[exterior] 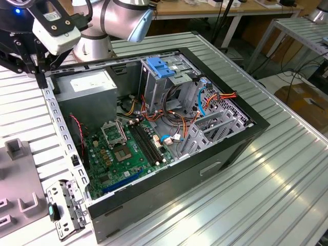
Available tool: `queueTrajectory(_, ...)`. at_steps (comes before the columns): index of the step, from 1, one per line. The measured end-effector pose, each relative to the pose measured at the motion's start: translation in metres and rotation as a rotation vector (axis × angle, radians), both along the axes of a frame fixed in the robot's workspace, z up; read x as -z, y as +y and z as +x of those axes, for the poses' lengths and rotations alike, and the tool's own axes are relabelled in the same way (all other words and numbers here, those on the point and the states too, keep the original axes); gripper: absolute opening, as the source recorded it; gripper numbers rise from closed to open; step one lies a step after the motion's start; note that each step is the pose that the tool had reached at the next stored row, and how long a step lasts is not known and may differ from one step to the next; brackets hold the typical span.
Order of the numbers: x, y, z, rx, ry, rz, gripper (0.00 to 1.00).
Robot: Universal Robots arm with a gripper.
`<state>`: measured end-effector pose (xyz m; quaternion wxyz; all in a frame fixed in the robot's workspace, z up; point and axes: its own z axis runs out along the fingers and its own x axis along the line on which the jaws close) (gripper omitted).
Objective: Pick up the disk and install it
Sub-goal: 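Reach for the disk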
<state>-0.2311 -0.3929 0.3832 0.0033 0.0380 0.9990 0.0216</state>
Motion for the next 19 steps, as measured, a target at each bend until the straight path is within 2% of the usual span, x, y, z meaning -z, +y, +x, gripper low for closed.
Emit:
queueTrajectory(3, 0.0000, 0.0000, -0.0002, 0.000, 0.0001, 0.0000, 0.11)
queueTrajectory(6, -0.0001, 0.0004, -0.0061, 0.000, 0.0001, -0.0001, 0.11)
queueTrajectory(11, 0.0000, 0.0017, -0.0266, 0.000, 0.0000, 0.0000, 0.11)
queueTrajectory(14, 0.0000, 0.0032, -0.0355, 0.000, 0.0001, -0.0001, 0.11)
queueTrajectory(16, 0.0000, 0.0038, -0.0477, 0.000, 0.0000, 0.0000, 0.11)
queueTrajectory(19, 0.0000, 0.0039, -0.0508, 0.000, 0.0001, -0.0001, 0.11)
